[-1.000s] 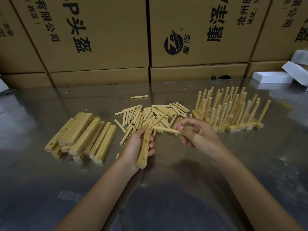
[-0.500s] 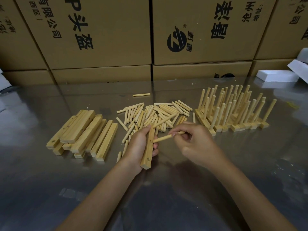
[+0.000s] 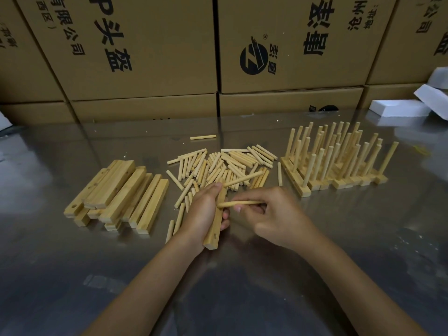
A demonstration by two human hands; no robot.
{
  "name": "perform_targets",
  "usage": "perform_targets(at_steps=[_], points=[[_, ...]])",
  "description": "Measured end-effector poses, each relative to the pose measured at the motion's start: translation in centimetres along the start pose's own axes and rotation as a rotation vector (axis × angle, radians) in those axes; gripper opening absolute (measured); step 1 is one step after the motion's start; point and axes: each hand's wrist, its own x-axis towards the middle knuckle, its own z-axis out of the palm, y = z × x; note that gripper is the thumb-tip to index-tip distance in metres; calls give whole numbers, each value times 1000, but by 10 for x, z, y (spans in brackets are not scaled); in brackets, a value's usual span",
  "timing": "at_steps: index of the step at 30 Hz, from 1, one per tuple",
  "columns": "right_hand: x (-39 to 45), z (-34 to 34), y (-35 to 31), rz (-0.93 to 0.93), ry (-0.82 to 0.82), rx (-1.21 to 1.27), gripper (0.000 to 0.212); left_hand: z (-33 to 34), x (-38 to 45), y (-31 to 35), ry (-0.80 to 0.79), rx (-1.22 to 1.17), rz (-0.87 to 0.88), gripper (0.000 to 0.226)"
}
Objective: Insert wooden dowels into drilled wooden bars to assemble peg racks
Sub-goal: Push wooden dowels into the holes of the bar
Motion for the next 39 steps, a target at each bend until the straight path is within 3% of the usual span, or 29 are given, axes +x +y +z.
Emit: perform_targets(at_steps=[17,23,39], points=[[-1,15,11,94,28,27,15,-1,5,-11,85,87,79,20],[-2,24,10,249,80,230,15,-1,7,-12,131,66,68,24],[-1,29,9,386,55,424,17,-8,11,-4,22,-48,13,38]])
